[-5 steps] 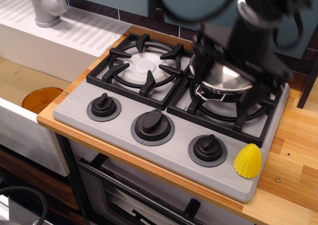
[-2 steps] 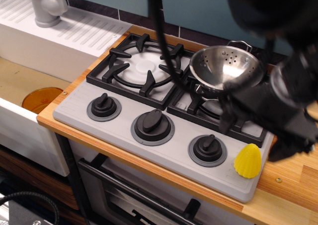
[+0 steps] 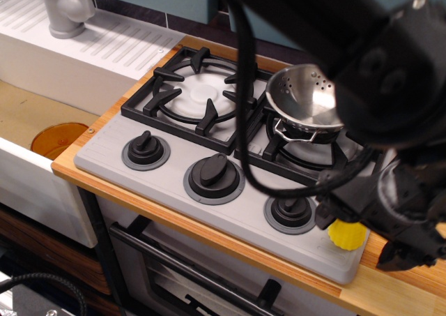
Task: End effector transition from pot or pan to object
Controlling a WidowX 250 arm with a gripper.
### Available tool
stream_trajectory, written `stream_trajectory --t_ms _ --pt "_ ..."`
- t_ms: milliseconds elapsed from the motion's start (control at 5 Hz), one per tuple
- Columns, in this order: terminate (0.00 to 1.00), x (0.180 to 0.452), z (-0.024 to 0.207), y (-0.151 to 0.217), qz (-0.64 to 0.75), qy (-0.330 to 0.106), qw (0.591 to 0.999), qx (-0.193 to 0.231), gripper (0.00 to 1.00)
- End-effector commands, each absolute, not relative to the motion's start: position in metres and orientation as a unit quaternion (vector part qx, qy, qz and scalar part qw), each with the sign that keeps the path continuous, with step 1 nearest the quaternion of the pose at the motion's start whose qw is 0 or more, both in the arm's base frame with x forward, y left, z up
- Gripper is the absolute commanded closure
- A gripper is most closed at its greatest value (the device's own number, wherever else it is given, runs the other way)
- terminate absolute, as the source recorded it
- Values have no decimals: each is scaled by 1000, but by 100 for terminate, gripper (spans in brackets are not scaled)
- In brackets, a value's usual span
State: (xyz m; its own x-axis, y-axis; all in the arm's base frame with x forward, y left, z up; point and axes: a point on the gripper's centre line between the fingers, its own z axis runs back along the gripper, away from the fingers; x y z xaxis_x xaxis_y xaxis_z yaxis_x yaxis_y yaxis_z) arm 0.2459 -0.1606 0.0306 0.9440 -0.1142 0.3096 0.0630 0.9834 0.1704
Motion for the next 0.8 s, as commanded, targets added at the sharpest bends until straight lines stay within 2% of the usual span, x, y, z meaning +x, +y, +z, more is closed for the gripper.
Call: stream_trajectory --t_ms 0,400,600 --pt "0 257 24 -151 -59 -198 977 62 0" --pt "0 262 24 -144 -64 -197 976 64 0" --pt "100 262 24 -144 -64 -197 976 64 0"
